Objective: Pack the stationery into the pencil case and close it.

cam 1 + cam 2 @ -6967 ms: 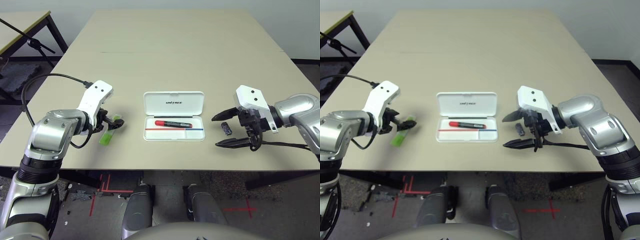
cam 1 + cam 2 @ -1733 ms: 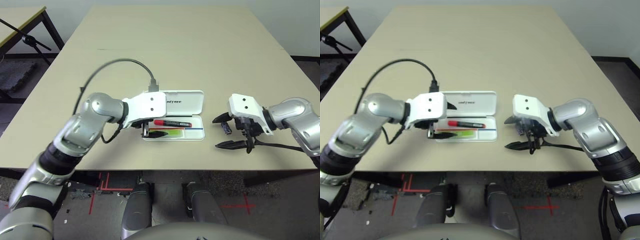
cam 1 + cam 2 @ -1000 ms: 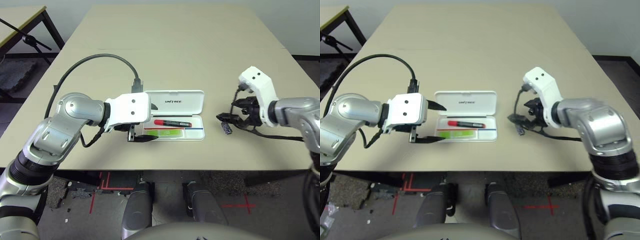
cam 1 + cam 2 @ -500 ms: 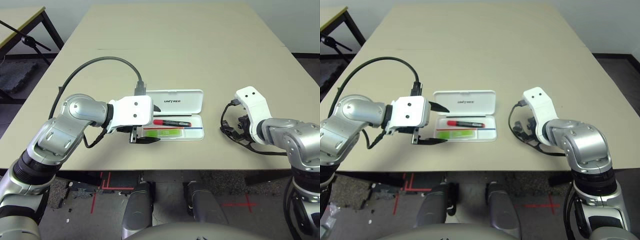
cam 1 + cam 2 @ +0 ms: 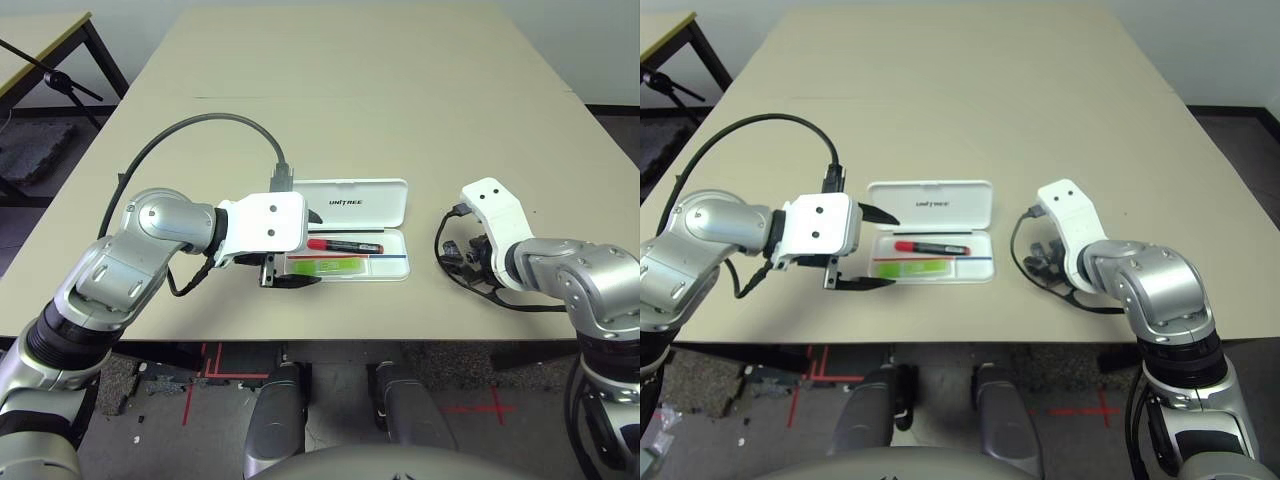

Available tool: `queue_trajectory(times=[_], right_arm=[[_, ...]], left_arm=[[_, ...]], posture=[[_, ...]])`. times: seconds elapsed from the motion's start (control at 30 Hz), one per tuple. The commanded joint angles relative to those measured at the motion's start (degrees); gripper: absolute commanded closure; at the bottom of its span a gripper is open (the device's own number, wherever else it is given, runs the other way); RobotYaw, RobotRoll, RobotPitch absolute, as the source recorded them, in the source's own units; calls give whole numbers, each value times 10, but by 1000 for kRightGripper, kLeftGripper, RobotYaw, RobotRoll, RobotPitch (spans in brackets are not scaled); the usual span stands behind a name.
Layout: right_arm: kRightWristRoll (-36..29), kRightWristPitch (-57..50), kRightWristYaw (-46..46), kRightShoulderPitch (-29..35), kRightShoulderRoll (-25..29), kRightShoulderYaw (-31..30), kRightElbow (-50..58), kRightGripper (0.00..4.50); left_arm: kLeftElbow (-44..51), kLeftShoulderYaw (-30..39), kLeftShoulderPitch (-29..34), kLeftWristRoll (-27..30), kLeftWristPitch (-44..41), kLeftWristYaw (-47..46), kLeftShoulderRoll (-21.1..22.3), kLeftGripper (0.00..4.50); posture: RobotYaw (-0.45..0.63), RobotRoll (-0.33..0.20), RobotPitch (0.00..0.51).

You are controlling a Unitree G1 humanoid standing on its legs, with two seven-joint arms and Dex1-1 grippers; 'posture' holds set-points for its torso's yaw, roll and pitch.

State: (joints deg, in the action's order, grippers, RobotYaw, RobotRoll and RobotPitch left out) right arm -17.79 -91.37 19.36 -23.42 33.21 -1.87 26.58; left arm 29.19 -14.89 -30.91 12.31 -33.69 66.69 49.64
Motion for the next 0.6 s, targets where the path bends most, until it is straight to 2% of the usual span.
queue_trajectory(times=[0.03,0.1,0.13,0.27,0.47,0.6], right_arm=[[-3,-6,-2,9,2,-7,-7,3352],[-3,-1,1,12,9,-6,-11,4099],[-3,4,2,12,15,-6,-13,4218],[-14,34,31,10,60,-23,-15,4218],[-13,330,242,48,230,-78,-14,4218],[15,486,344,72,305,-84,-48,4218]], left_arm=[[11,-8,-6,-3,-3,-3,4,0],[11,-9,-7,-3,-3,-2,4,0],[11,-9,-8,-3,-3,-2,4,0],[9,-11,-9,-3,-3,-1,3,0],[7,-14,-11,-5,-3,-1,2,0],[6,-16,-13,-5,-3,-1,3,0]], posture=[[-9,0,137],[-9,0,137],[-12,0,137],[-16,0,137],[-17,0,134],[-12,0,132]])
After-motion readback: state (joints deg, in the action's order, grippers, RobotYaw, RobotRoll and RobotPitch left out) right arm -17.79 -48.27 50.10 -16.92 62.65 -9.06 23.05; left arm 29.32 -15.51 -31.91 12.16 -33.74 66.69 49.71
